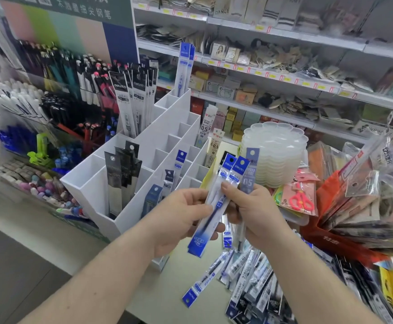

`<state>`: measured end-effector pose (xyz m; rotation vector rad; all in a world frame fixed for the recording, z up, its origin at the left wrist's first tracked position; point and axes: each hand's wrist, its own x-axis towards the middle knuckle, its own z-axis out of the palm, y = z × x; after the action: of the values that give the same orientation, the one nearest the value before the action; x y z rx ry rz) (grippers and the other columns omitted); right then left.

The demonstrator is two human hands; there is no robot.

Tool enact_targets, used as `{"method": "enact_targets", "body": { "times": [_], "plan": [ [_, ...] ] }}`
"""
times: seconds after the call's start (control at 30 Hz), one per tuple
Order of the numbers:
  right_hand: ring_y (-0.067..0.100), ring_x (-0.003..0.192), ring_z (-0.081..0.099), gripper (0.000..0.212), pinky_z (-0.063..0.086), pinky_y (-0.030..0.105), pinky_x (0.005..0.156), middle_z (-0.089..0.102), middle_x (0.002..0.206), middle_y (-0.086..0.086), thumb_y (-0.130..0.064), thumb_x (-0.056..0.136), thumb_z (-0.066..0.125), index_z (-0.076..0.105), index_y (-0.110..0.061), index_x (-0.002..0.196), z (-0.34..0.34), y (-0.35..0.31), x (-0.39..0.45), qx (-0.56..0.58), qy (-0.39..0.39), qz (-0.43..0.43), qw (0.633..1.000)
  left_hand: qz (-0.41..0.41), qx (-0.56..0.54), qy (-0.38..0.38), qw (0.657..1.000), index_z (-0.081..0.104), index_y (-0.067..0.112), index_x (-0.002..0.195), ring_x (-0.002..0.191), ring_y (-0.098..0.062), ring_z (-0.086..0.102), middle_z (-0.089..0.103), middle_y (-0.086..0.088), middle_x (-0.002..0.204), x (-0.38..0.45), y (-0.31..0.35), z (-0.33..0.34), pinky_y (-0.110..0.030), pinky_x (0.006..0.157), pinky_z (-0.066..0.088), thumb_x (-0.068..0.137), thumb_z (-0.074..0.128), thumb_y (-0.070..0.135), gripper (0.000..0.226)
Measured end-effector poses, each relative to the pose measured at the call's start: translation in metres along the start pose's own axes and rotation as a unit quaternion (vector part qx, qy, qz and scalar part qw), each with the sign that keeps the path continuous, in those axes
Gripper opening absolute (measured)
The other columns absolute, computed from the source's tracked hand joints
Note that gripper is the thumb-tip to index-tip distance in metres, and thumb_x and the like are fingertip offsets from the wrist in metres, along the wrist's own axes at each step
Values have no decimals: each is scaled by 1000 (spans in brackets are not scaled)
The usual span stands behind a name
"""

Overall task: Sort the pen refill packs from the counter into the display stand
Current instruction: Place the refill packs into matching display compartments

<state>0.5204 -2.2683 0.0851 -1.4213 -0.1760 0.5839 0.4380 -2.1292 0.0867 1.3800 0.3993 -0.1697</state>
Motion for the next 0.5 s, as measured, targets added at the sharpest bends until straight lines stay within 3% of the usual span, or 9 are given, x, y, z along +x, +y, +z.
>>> {"method": "enact_targets", "body": {
  "times": [0.13,0.2,0.33,0.5],
  "plan": [
    [11,40,39,22,31,24,43,47,72,18,-22,94,60,56,0,94,-8,-5,4,4,-14,-4,1000,-1,-32,16,999,64,5,114,77,-22,74,77,-11,92,0,-1,-2,-29,59,58,91,63,3,23],
    [13,43,40,24,32,26,45,49,81,19,-23,94,60,57,1,95,-10,-5,5,-5,-21,-10,1000,2,-50,39,998,63,2,111,77,-22,75,77,-11,93,4,-5,-1,-32,63,59,83,70,4,28],
    [14,43,42,15,34,23,42,47,64,13,-17,93,62,60,-5,83,-7,-3,4,-37,-38,-17,998,17,-67,55,996,64,2,110,82,-26,75,77,-14,95,5,-9,0,-43,80,57,65,76,16,48],
    [12,42,42,17,34,23,42,51,56,5,-12,93,63,61,-7,77,1,-2,5,-32,-40,-20,998,27,-71,68,995,63,6,107,80,-25,75,77,-12,91,0,-7,-3,-42,77,60,77,72,10,32]
  ]
}}
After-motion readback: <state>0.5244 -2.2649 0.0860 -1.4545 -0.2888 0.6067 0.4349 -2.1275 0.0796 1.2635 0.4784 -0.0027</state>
